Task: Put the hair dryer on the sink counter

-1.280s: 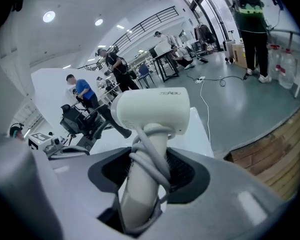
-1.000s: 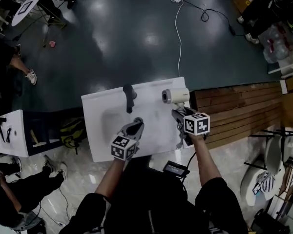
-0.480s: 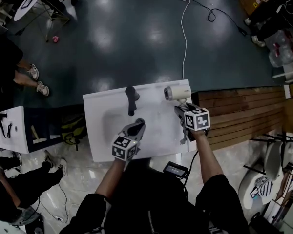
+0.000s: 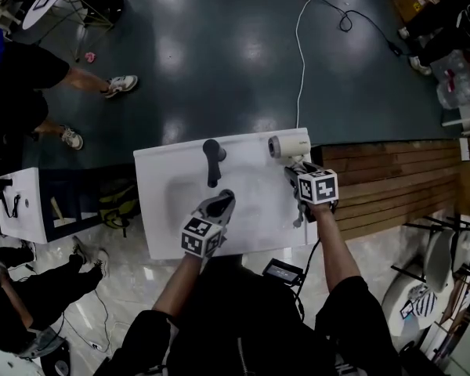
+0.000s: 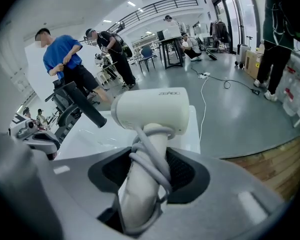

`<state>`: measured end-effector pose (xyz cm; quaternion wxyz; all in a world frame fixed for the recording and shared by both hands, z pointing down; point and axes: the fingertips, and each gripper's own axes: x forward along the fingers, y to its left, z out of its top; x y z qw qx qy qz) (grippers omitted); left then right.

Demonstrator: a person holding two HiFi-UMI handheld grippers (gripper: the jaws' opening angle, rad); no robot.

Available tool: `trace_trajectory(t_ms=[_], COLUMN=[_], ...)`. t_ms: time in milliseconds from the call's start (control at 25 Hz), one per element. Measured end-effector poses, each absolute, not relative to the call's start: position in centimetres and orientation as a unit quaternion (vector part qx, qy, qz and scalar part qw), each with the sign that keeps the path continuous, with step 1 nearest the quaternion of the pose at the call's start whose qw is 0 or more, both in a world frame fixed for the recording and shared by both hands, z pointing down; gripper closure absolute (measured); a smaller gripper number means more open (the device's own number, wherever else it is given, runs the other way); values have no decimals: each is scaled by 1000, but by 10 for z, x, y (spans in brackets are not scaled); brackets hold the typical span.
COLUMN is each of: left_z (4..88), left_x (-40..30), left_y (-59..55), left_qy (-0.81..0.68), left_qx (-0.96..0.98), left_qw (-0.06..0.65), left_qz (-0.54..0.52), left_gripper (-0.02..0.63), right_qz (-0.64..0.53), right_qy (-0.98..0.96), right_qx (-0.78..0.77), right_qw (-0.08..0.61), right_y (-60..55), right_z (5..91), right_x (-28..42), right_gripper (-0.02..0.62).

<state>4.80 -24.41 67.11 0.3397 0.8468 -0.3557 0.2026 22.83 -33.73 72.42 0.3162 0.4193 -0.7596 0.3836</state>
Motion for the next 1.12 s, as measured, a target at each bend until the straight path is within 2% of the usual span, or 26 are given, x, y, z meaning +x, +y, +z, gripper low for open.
trace_trajectory(t_ms=[1120], left_z=[681], left_x=[50], left_y=[-238], left_qy=[-346], left_qx=[845], left_qw=[351], left_qz=[209], left_gripper=[594], right_qz=[369], right_qy=[-741], right_qx=[443], right_qw=[343], right_y=[-348], right_z=[747], right_x=[234], right_gripper=[393])
